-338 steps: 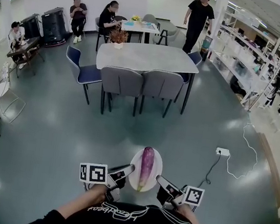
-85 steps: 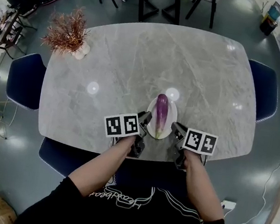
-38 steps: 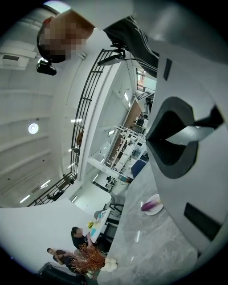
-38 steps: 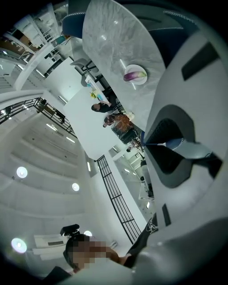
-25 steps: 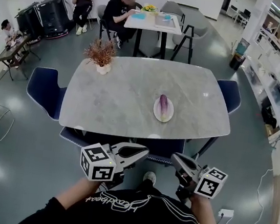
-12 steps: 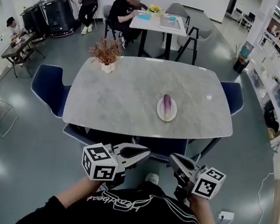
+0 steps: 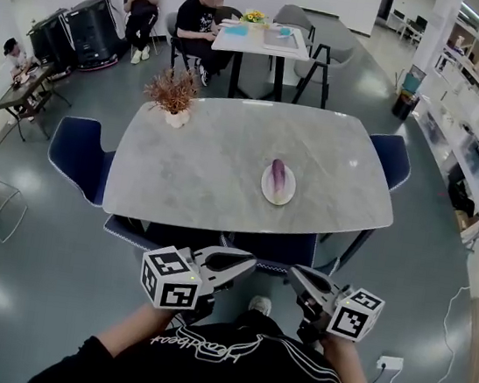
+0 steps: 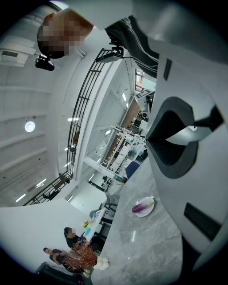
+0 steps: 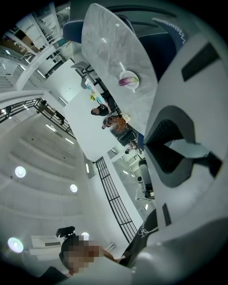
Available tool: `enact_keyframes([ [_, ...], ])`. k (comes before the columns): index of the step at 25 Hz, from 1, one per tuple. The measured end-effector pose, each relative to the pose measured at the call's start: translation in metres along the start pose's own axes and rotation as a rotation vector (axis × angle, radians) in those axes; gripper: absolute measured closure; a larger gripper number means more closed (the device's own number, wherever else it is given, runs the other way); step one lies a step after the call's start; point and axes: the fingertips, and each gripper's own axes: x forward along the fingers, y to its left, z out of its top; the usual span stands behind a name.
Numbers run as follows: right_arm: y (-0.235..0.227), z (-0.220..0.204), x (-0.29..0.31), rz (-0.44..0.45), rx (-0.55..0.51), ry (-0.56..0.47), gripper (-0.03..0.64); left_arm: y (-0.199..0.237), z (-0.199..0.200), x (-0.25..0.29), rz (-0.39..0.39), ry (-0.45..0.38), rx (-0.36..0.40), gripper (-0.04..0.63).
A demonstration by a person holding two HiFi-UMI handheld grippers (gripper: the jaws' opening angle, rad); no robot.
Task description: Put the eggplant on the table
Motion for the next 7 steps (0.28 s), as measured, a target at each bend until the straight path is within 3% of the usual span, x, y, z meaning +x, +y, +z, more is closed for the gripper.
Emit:
enact_keyframes([
  [7,-0.0028,0.0013,-0.0074,0.001,0.003,-0.012,0.611,-0.0056,0.0007,0.0049,0.001,0.001,0.004,0.586],
])
